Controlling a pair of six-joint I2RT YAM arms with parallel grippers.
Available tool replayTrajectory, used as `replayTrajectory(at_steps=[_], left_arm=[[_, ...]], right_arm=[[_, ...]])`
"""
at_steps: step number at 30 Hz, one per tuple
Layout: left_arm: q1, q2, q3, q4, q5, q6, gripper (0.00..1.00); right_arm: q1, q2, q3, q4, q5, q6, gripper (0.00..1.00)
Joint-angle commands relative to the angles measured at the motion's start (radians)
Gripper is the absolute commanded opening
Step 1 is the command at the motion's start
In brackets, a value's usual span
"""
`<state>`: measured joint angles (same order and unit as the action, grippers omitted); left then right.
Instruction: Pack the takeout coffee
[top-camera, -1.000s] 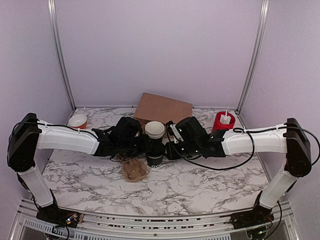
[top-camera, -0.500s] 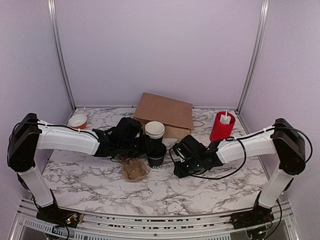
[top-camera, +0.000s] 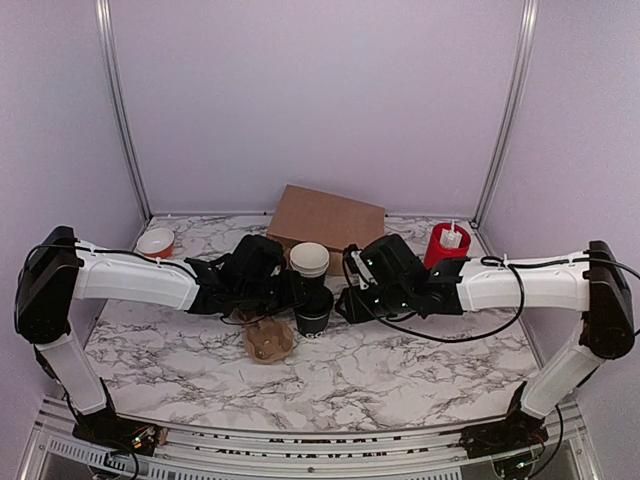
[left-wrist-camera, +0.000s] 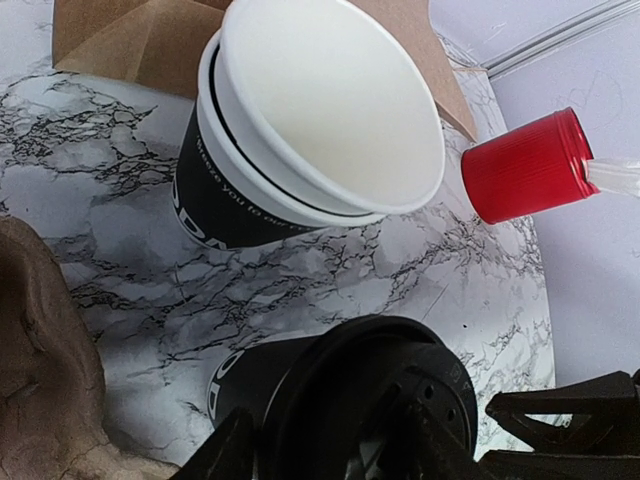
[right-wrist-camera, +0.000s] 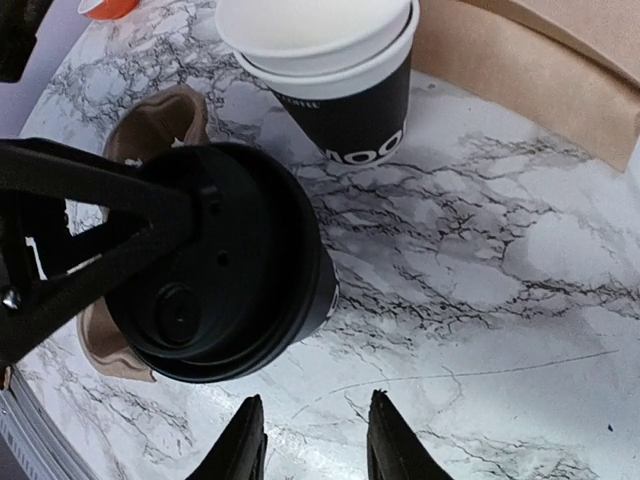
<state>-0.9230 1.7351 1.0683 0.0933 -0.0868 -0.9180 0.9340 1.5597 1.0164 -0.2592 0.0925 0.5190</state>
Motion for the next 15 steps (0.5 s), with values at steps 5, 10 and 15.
replayTrajectory(at_steps=[5,10,15], left_arm=[[-0.010,0.034,0.009,-0.043,0.018,0.021,0.53],[-0.010,0.038,0.013,-0.043,0.018,0.023,0.53],[-0.010,0.043,0.017,-0.044,0.024,0.024,0.53]], right_arm=[[0.006,0.041,0.088,0.050,-0.012,-0.026,0.35],[0.006,0.072,0.092,0.053,-0.022,-0.023,0.35],[0.006,0.081,0.076,0.064,-0.022,-0.013,0.34]])
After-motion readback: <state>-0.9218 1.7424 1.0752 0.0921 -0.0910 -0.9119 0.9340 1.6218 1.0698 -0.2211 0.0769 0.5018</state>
